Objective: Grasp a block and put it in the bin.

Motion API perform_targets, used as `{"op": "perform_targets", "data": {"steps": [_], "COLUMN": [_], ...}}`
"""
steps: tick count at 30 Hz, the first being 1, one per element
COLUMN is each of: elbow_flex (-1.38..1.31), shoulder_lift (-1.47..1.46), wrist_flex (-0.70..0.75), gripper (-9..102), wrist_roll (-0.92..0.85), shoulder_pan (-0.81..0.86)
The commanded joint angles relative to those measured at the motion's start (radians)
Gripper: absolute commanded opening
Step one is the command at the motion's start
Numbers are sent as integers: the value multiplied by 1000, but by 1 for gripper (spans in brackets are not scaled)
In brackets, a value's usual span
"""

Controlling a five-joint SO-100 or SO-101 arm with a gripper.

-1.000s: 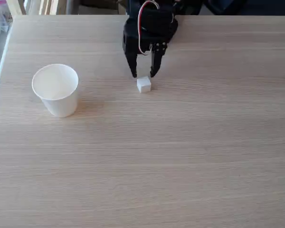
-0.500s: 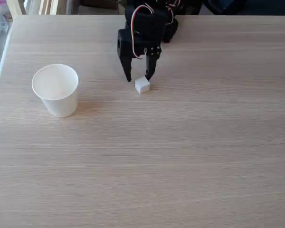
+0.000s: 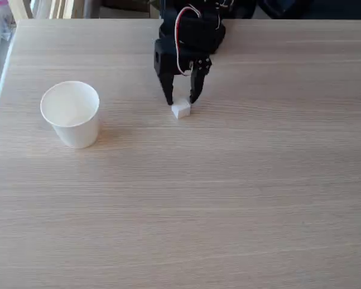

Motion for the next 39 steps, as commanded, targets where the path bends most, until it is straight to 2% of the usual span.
{"op": "perform_targets", "data": {"steps": [1,27,30,35,39], "elbow_flex": [2,49,49,55,60], "shoulder_lift": [20,37,37,51,67], "wrist_flex": [-11,-77,-84,-94,-100], "gripper": [26,23,19,5,0], "wrist_roll": [-8,2,-8,-14,-26], "shoulder_pan": [-9,-55,-52,-48,-38]}}
